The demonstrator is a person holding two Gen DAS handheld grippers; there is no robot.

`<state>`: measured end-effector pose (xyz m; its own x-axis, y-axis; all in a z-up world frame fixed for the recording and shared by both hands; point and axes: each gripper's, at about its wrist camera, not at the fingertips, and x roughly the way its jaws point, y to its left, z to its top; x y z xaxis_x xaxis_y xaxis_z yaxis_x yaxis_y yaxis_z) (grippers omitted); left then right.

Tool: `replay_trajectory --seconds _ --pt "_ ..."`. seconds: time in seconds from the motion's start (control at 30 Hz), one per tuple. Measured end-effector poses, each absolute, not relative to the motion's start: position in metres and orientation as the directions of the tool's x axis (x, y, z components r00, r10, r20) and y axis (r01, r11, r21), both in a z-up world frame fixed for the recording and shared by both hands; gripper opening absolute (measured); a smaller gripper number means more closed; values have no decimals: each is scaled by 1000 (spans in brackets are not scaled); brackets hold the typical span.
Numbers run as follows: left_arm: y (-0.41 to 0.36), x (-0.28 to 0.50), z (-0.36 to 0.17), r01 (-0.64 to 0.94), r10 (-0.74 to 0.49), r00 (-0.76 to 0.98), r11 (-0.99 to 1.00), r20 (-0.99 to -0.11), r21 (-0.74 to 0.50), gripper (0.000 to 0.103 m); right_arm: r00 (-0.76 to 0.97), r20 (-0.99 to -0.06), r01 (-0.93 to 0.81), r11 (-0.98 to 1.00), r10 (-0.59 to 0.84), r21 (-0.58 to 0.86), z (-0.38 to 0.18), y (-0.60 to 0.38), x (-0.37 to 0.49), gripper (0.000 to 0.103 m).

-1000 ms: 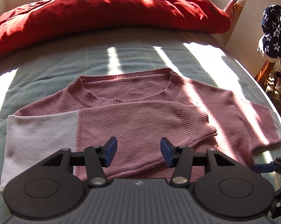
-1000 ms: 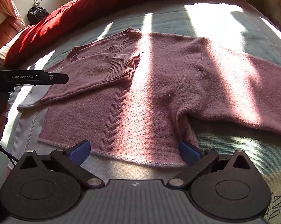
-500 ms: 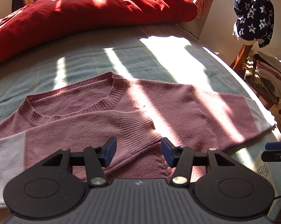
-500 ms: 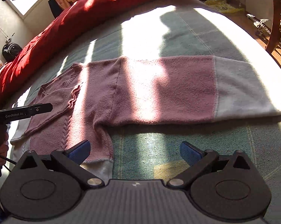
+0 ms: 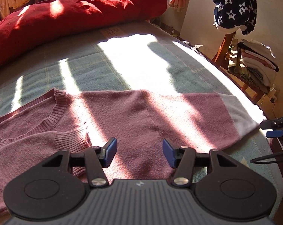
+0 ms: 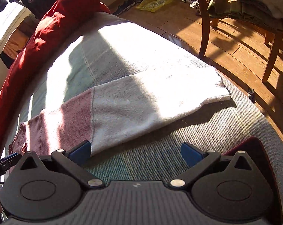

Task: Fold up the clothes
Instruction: 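Close the right gripper on the white ribbed sleeve cuff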

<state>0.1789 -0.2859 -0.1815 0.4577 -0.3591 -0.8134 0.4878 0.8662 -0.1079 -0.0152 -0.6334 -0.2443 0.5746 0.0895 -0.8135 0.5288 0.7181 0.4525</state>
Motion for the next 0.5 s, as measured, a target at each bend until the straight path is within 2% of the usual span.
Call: replay_trajectory --seconds 0.3,0.5 --pt "-320 182 -190 523 -368 433 846 -823 -103 54 612 -782 507 700 119 503 -259 -663 -14 103" --pt "-329 186 -193 520 -361 430 848 -828 -99 54 663 -734 516 621 147 590 -275 -684 -12 103"
